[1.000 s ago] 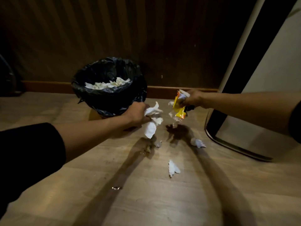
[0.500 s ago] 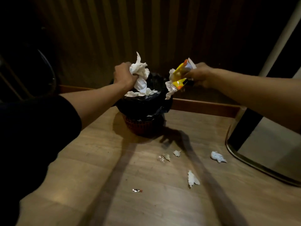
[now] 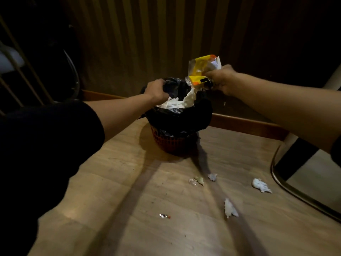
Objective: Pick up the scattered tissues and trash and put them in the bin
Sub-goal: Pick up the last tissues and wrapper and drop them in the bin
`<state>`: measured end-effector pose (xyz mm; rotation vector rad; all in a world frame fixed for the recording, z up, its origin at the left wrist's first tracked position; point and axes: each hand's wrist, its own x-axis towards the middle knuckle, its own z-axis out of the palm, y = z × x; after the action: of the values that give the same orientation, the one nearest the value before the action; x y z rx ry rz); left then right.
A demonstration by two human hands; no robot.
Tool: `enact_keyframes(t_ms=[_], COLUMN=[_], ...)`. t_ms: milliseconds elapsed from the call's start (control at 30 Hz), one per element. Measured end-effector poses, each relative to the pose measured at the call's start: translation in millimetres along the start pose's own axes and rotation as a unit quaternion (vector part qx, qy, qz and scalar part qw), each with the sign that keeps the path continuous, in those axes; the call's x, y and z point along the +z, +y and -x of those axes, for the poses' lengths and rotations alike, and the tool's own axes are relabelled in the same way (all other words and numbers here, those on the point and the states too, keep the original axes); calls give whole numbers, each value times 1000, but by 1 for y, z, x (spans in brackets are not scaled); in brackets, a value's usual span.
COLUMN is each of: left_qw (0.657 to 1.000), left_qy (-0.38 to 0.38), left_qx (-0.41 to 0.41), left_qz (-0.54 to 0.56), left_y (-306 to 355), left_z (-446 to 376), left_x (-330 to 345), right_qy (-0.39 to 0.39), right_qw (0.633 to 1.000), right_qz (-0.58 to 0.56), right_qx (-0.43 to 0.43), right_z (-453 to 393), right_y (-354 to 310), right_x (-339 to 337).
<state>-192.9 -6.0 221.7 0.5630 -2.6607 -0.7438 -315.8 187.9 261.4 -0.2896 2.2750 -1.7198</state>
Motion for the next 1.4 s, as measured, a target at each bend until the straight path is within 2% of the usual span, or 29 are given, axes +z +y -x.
enact_keyframes(t_ms=[167, 233, 367, 500, 700, 900, 1100, 1200, 1300, 1400], left_qw=[997, 995, 994, 991, 989, 973, 945, 920, 894, 877], left_qy=[77, 94, 92, 80, 27, -65, -156, -236, -293, -318], left_qx=[-14, -14, -16, 22, 79, 164, 207, 205, 204, 217], left_qz=[-18, -31, -54, -107, -122, -150, -198, -236, -270, -287], left_y=[-38, -48, -65, -71, -64, -49, -26, -22, -26, -27], left_z=[15, 27, 50, 65, 78, 94, 103, 105, 109, 113], left_x=[-15, -18, -17, -17, -5, 31, 75, 104, 130, 158], right_qy=[3, -23, -71, -49, -27, -12, -74, -118, -177, -225], right_qw=[1000, 1000, 997, 997, 992, 963, 937, 926, 897, 861], right_qz=[13, 9, 7, 52, 119, 269, 340, 344, 382, 430], right_qx=[0, -4, 22, 22, -16, -15, 29, 99, 137, 154], right_z=[-7, -14, -22, -14, -12, 17, 23, 24, 35, 45], right_y=[-9, -12, -11, -7, 21, 82, 153, 193, 235, 276], right_x=[30, 42, 61, 60, 17, -39, -84, -105, -122, -140])
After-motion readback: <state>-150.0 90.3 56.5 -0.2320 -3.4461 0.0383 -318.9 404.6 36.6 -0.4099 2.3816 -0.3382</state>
